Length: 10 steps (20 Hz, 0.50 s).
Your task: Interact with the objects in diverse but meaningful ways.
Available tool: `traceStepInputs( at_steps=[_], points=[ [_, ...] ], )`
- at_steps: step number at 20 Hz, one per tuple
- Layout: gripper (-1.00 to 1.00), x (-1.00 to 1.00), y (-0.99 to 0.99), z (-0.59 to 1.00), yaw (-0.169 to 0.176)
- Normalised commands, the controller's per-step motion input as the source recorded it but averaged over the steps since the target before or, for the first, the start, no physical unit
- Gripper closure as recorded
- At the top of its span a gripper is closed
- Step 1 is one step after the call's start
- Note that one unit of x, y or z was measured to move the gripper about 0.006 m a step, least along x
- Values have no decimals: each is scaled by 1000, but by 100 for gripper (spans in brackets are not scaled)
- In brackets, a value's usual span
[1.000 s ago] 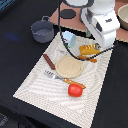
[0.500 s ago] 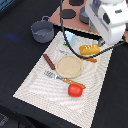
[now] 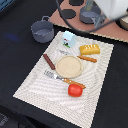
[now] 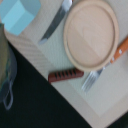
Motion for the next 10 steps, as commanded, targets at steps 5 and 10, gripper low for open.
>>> traceStepInputs(
  at_steps=[5, 10],
  points=[
    [-100, -1000, 27, 166, 0],
    [-100, -983, 0, -67, 0]
  ],
)
